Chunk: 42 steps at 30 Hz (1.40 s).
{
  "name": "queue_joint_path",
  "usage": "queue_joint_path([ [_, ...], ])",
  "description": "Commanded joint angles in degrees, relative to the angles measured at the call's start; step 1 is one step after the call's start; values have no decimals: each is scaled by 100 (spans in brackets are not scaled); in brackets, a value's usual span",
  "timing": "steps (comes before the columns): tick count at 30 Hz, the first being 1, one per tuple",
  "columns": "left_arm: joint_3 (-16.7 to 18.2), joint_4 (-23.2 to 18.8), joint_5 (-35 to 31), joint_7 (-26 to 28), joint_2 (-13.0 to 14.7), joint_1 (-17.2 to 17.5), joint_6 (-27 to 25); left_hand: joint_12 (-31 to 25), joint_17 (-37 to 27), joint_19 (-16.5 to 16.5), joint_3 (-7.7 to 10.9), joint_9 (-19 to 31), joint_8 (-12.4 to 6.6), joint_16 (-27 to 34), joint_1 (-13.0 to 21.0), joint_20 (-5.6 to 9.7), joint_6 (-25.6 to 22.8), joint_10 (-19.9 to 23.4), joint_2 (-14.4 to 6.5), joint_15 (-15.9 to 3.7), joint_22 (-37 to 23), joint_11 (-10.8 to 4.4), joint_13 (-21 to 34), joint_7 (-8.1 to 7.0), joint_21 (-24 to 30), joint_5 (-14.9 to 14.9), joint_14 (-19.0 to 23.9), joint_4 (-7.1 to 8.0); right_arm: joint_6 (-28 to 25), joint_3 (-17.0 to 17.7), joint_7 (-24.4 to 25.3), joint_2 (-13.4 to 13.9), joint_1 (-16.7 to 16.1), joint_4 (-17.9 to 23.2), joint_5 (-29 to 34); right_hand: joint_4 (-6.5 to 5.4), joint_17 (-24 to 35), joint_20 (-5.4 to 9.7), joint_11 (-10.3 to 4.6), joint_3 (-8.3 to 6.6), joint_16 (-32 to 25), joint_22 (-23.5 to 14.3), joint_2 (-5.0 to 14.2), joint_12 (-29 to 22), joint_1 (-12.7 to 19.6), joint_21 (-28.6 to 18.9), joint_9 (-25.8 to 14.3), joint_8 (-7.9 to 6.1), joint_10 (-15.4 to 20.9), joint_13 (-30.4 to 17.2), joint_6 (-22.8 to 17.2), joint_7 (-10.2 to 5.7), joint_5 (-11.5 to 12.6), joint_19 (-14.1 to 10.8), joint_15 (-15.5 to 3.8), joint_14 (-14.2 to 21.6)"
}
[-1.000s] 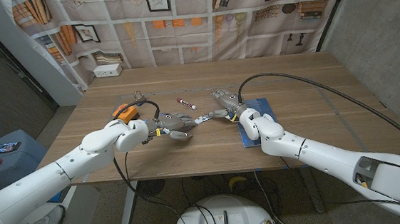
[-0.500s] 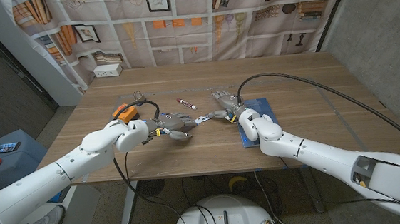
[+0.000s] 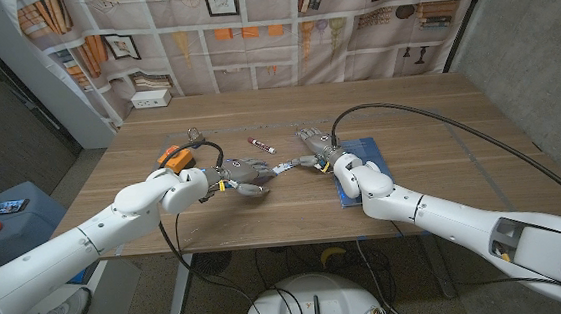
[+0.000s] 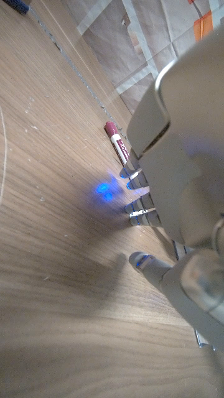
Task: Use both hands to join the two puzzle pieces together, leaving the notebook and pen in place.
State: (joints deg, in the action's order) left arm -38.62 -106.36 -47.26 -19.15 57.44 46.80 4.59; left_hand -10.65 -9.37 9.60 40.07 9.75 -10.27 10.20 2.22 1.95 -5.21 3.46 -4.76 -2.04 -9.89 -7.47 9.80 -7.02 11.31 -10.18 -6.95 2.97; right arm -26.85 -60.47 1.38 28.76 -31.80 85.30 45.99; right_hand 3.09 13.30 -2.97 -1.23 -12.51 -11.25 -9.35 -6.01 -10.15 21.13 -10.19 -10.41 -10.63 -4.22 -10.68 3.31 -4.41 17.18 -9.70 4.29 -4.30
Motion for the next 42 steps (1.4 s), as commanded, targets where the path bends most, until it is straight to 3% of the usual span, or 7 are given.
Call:
queue_joint_path([
  [1,11,8,2,32,16,10,-11,0,-14,34,22,31,-40,-11,46,400,-61,36,-525,-520,-8,-22,1,10,14,7,34,-33,-89,-65,-19,-47,20,-48,-5,19,-8,-10,-1,-13,-12,-14,29,-39,61,-36,-1,-34,-36,-9,28,-31,33,-13,5,-56],
  [42,31,-54,-18,82,40,101,-117,-5,-13,10,19,31,-44,-10,58,393,-81,62,-534,-521,-8,-30,1,6,6,8,49,-58,-152,-154,105,-14,18,-73,110,70,-52,-31,-2,32,-48,-15,11,-67,45,-63,0,-73,12,-8,-56,-87,56,-122,-6,0],
])
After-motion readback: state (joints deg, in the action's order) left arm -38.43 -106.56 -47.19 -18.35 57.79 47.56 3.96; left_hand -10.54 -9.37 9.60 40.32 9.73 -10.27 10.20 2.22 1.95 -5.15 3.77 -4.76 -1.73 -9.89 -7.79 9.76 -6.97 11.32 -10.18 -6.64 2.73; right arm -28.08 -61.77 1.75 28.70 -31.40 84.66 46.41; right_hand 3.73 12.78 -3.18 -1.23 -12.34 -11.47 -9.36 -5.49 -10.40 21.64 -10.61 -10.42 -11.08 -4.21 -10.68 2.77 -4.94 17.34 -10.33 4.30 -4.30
